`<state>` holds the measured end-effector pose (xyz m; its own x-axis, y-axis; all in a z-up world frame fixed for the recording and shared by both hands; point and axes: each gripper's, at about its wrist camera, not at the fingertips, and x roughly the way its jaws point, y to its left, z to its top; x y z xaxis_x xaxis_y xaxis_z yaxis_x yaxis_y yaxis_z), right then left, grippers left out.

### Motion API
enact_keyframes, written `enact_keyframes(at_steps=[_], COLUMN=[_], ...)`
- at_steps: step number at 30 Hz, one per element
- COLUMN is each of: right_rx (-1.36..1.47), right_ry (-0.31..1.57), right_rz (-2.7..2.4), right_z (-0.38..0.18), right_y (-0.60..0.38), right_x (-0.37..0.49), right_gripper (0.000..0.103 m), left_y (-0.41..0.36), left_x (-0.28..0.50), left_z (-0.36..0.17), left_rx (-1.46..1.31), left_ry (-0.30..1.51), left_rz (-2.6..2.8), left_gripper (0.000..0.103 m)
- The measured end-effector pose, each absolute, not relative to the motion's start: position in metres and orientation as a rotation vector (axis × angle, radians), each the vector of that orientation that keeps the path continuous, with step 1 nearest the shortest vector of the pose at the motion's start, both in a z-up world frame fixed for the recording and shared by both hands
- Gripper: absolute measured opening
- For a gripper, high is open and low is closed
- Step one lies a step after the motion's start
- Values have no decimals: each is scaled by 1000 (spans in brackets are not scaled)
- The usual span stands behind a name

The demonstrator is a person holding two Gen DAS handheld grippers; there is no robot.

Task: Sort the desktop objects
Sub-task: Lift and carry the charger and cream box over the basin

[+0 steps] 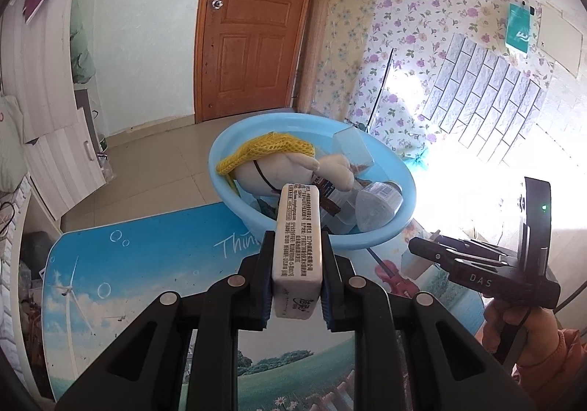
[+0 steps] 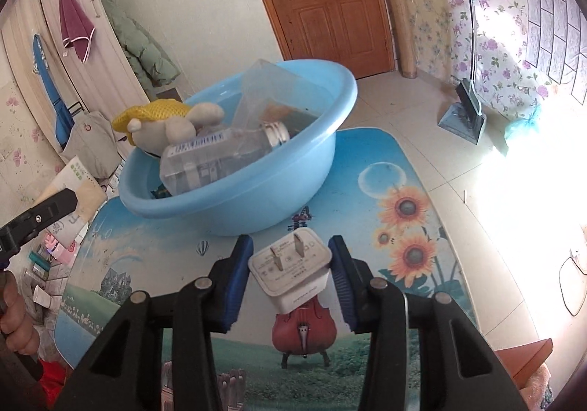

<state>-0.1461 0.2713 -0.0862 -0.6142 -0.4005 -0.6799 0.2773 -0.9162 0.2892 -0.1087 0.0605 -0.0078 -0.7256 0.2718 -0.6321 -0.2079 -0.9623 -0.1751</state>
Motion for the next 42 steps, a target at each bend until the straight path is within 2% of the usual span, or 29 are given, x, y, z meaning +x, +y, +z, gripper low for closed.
enact_keyframes(at_steps=[15, 31, 35, 37, 39, 41, 42], right_rx=[834, 798, 811, 816, 830, 849, 868], right_ry=[-279, -239, -226, -223, -214, -203, -201], right_rz=[-2512, -2446, -2441, -2437, -2428, -2408, -2399], right_z=[-24, -22, -28, -31, -35, -40, -44], right_y=[278, 236, 226, 221, 216, 210, 208], right_x=[-134, -180, -196, -203, -208, -212, -215], right_gripper=[42, 42, 42, 42, 42, 42, 42], left_y=[70, 84, 90, 92, 95, 95, 94], left_x=[-133, -182, -189, -186, -182, -177, -174], left_z=[-14, -30, -42, -40, -37, -34, -32], left_rx=[-1025, -1094, -1119, -1107, -1092, -1074, -1064], left_ry=[-123, -129, -89, -82, -74, -61, -58], left_rz=[2656, 2611, 2618, 2611, 2607, 2614, 2620], left_gripper=[19, 21, 27, 36, 52, 63, 66])
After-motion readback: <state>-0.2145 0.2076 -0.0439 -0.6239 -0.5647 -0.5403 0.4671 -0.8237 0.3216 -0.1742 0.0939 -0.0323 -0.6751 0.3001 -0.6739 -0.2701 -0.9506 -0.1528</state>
